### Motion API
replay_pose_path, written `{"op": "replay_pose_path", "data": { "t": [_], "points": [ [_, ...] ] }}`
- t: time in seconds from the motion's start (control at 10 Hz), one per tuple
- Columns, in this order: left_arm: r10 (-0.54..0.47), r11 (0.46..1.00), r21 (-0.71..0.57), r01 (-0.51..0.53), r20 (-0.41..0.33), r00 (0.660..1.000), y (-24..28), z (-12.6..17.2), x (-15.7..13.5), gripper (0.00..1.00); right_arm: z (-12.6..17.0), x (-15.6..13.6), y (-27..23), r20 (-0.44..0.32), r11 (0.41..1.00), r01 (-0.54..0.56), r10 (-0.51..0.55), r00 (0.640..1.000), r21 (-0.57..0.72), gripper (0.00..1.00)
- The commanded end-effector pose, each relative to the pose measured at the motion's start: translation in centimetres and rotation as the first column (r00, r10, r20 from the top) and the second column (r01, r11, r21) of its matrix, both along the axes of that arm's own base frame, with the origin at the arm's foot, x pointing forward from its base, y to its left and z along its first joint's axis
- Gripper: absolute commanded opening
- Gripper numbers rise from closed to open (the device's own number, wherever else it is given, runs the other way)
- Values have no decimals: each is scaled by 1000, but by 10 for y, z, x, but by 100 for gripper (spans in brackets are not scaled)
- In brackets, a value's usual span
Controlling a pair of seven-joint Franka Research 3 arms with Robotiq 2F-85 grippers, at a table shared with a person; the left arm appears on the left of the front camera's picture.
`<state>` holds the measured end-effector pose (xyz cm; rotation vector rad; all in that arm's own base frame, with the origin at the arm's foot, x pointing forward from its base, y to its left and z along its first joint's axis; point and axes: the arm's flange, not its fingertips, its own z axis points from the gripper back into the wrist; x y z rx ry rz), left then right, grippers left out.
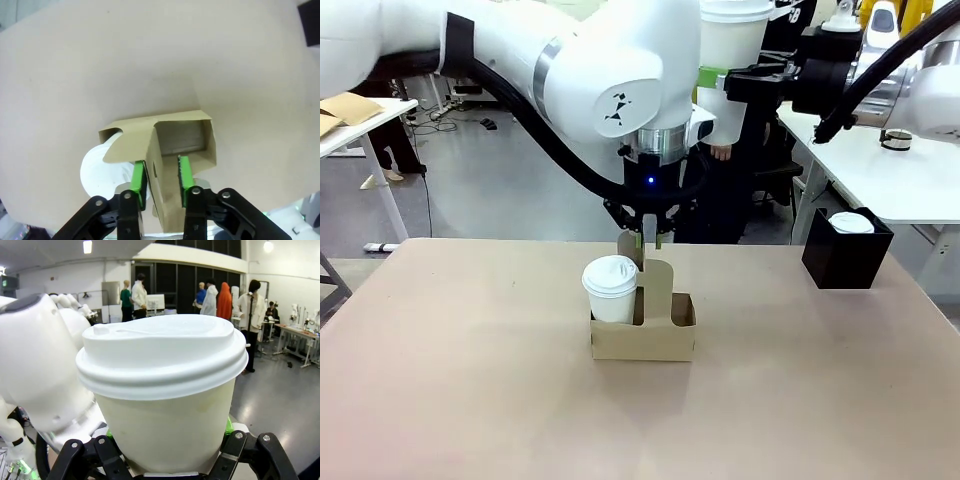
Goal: Pour a drink into a cup and package it in a carrier.
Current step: Insert the held 600 ml Paper Cup into the Cup Carrier.
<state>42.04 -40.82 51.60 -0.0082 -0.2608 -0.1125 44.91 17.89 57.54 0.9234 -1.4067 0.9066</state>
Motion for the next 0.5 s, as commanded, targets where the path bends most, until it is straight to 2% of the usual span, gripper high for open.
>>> {"op": "replay_pose_path", "data": {
  "t": [0.0,0.1,0.2,0.3,0.4],
  "points": [
    [-102,993,-60,102,0,995,31,13,-17,100,19,27,-24,-63,998,0,5,998,67,81],
    [-159,985,-74,159,-3,987,43,23,-24,100,24,36,-37,-70,997,-14,20,997,82,81],
    [-240,966,-102,237,-11,971,57,34,-31,93,27,45,-51,-87,995,-49,56,995,90,81],
    [-340,929,-158,334,-8,941,78,47,-39,100,23,54,-64,-125,992,-88,99,987,91,81],
    [-453,872,-198,448,24,891,102,57,-45,100,13,59,-73,-146,986,-154,162,976,70,81]
  ]
}}
